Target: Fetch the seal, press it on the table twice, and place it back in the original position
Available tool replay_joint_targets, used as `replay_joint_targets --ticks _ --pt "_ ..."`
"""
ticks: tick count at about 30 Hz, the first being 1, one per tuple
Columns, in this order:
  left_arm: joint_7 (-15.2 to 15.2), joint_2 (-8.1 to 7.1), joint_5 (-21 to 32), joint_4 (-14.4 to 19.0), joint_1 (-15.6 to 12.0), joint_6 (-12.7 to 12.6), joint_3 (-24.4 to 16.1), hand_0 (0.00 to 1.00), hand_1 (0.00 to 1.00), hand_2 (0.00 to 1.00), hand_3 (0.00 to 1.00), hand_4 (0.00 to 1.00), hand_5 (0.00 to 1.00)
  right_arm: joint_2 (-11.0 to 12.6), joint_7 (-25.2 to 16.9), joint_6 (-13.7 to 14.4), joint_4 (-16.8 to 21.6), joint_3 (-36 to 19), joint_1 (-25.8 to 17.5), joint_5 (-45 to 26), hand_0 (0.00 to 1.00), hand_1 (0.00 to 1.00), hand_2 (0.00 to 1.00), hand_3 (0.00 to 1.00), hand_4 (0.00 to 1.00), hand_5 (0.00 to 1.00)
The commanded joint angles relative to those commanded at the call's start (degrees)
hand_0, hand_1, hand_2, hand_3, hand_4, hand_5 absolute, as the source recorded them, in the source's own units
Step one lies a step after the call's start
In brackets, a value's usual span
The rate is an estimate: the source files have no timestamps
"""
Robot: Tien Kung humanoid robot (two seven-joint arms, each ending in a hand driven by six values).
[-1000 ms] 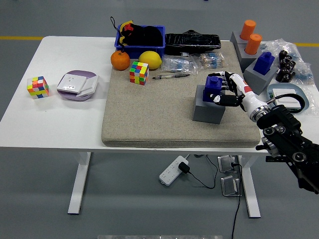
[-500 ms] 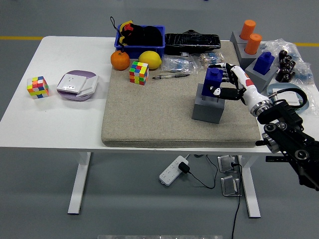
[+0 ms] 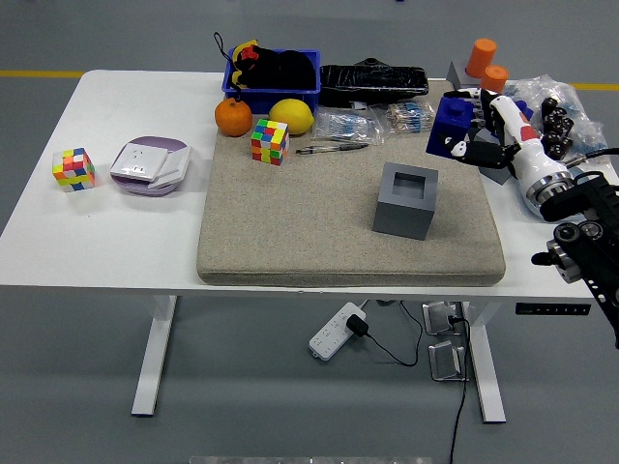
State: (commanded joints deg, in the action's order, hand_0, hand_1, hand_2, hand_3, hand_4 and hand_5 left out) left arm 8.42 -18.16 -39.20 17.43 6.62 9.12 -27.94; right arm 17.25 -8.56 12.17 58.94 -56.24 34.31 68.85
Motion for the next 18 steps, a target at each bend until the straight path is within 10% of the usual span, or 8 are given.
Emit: replay_joint_targets --ticks 10,18 --pt "0.0 0.17 -0.15 -0.05 -0.06 0.01 -0.26 0.821 0.798 0.764 0.815 0.751 0.302 3.4 0.27 -0.16 -1.21 -2.7 -5.19 0.04 0.532 0.399 0.413 0.445 0.55 0.002" --pt "-0.01 0.25 -0.29 0.02 0.03 0.01 -0.22 0.821 0.796 0.764 0.815 0.751 0.302 1.66 -0.48 -0.04 -2.76 -2.82 -7.72 -0.22 0.531 0.398 0.413 0.446 0.55 0.002"
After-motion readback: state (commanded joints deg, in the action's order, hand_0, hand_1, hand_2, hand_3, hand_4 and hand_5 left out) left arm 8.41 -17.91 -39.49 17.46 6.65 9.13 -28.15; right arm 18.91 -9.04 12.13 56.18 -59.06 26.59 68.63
